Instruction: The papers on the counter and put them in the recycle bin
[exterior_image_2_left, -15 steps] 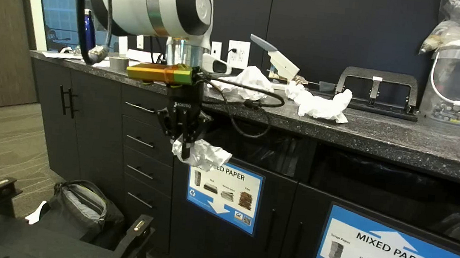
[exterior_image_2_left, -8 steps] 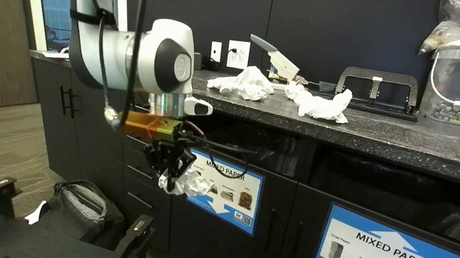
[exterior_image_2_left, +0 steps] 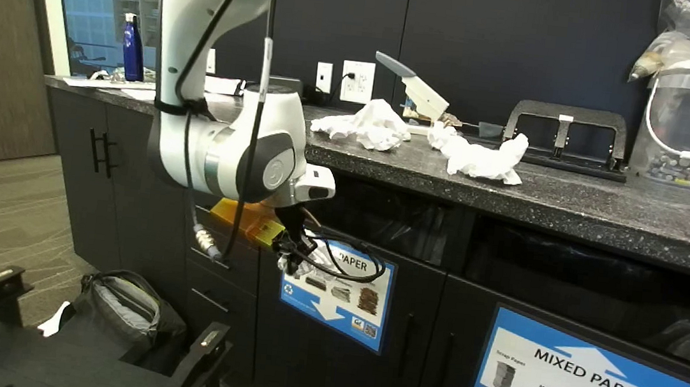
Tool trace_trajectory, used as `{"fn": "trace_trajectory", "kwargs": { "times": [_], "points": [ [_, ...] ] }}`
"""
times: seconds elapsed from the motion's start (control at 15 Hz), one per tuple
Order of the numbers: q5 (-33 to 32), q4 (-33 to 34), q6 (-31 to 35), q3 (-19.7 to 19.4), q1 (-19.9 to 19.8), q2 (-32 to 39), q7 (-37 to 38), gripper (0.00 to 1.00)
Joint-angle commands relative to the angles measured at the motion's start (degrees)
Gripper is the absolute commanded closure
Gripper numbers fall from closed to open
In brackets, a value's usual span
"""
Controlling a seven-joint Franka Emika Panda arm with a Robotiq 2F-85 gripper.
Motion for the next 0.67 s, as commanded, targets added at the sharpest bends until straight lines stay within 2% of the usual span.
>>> {"fn": "trace_trajectory", "kwargs": {
  "times": [0.0,0.33,0.6],
  "points": [
    [4.5,8.7,6.9,-0.1,1.1,5.1,0.7,0.82],
    [10.3,13.7,16.6,-1.1,3.4,6.9,0.5,0.82],
    [13.9,14.5,19.5,-1.4,4.9,7.5,-0.1,0.82]
  ]
}}
